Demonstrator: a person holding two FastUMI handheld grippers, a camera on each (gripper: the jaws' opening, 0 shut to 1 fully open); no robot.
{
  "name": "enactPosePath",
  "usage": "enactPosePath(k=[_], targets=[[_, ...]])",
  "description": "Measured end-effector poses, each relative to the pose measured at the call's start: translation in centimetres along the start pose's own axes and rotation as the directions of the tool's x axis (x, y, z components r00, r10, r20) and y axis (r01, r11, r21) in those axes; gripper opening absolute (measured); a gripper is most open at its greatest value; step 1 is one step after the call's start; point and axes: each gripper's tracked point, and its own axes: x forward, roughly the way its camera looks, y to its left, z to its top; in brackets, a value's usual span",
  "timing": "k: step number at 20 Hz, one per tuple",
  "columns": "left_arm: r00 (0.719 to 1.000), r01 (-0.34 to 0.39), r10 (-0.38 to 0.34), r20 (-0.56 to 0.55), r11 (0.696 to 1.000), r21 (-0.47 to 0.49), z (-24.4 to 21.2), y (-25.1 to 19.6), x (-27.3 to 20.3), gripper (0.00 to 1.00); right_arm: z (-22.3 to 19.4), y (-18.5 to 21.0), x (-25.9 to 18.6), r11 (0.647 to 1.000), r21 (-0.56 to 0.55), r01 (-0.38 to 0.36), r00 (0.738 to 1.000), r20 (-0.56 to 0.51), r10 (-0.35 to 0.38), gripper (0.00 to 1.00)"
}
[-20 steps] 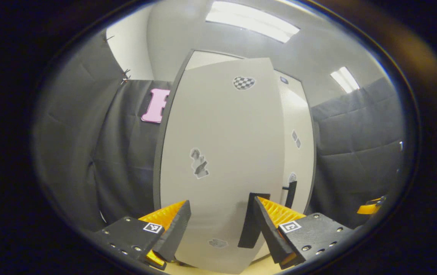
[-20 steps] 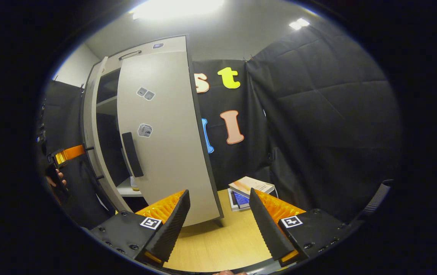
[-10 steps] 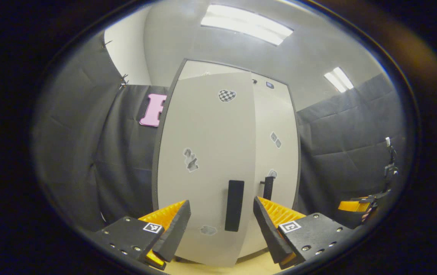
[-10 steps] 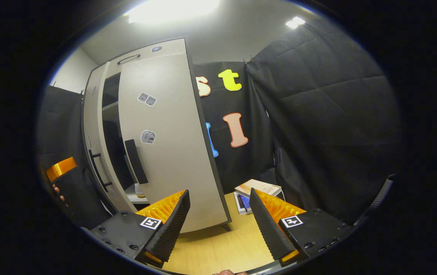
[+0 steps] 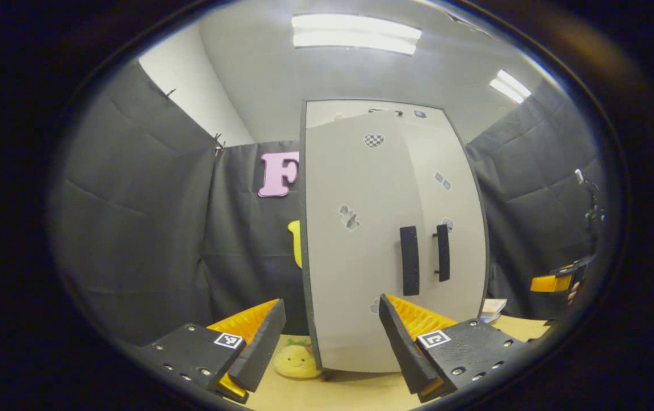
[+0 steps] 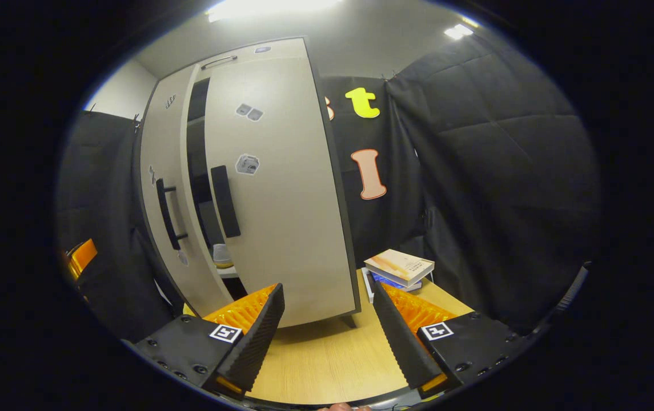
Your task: Grab one shoe with the right hand and put it into the shoe cabinet, grab the other shoe with the left hand and put it into the shoe cabinet; then close the right door with the right hand and the left door with the left hand.
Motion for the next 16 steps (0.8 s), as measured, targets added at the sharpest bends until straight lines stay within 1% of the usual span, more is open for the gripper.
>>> enactPosePath(k=[1, 3, 4, 5, 6, 7, 11, 16], targets=[[1.0, 0.0, 0.0, -0.008, 1.0, -0.007, -0.2, 0.1, 0.0, 0.94, 0.1, 0.5, -0.1, 1.0, 0.001, -0.008, 1.0, 0.008, 0.008, 0.98], [1.0, 0.004, -0.005, -0.022, 0.998, -0.069, -0.4, -0.6, 0.0, 0.94, 1.1, 1.5, -0.1, 1.0, -0.002, -0.023, 0.999, 0.044, 0.023, 0.98], [1.0, 0.01, -0.012, -0.024, 0.994, -0.107, -0.4, -1.2, 0.1, 1.0, 1.7, 2.1, 0.0, 1.0, -0.007, -0.03, 0.997, 0.066, 0.03, 0.98], [1.0, 0.011, -0.015, -0.026, 0.991, -0.132, -0.7, -1.4, 0.0, 1.0, 2.3, 2.5, 0.0, 0.999, -0.012, -0.037, 0.996, 0.086, 0.038, 0.98], [0.999, 0.011, -0.015, -0.03, 0.989, -0.148, -0.8, -1.5, 0.2, 0.94, 2.7, 2.9, 0.1, 0.999, -0.017, -0.041, 0.994, 0.102, 0.043, 0.98], [0.999, 0.014, -0.02, -0.036, 0.988, -0.156, -1.0, -1.7, 0.3, 1.0, 3.0, 3.1, 0.1, 0.999, -0.022, -0.046, 0.992, 0.113, 0.048, 0.98], [0.998, 0.034, -0.043, -0.049, 0.986, -0.164, -1.7, -1.8, 1.0, 1.0, 3.0, 3.1, -0.1, 0.998, -0.058, -0.037, 0.991, 0.126, 0.045, 0.98], [0.995, 0.03, -0.049, -0.085, 0.977, -0.211, -3.4, -1.6, 2.0, 1.0, 2.3, 2.7, -0.1, 0.999, -0.048, -0.01, 0.994, 0.11, 0.015, 0.98]])
